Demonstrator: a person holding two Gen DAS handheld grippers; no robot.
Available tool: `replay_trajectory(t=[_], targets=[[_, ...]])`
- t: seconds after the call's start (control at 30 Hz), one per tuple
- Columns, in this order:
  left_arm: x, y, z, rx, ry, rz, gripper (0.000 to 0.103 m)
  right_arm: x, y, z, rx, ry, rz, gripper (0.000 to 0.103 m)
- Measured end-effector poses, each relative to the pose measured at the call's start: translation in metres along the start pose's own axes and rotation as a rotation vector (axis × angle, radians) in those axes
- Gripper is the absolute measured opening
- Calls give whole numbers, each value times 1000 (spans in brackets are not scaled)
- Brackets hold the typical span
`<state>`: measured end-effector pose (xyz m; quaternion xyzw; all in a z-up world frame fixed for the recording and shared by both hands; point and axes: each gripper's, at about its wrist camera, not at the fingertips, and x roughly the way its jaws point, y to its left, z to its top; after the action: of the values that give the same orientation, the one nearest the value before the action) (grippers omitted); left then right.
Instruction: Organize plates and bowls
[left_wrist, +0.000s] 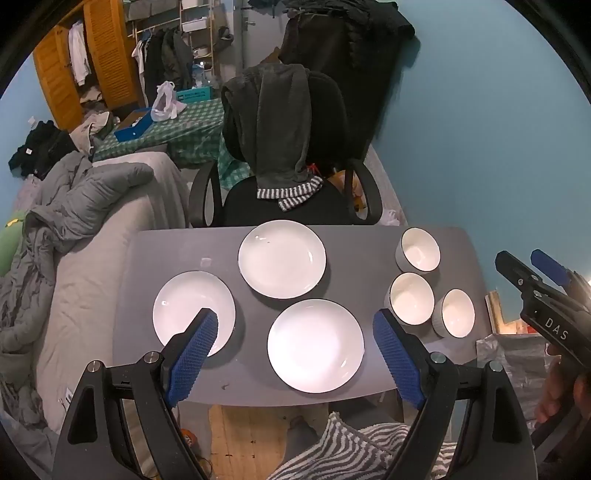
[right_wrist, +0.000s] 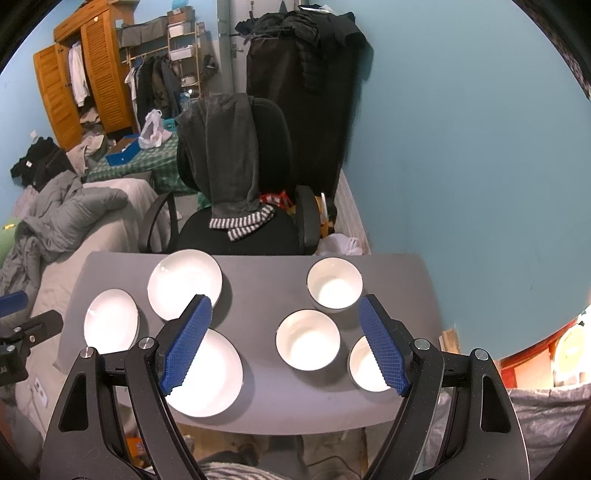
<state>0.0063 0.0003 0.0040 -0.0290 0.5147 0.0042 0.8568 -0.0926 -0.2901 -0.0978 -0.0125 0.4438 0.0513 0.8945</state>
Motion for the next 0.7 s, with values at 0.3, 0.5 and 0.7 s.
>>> replay_trajectory(t=[0.3,0.5,0.7], targets=[[-2,3,-2,-3,6,-19,87,1,0,3,-7,4,2,81],[-3,6,-2,-26,7,-60,87,1,0,2,-9,4,2,81],[1,4,0,22,-7,42,87,1,5,2,-17,7,2,81]])
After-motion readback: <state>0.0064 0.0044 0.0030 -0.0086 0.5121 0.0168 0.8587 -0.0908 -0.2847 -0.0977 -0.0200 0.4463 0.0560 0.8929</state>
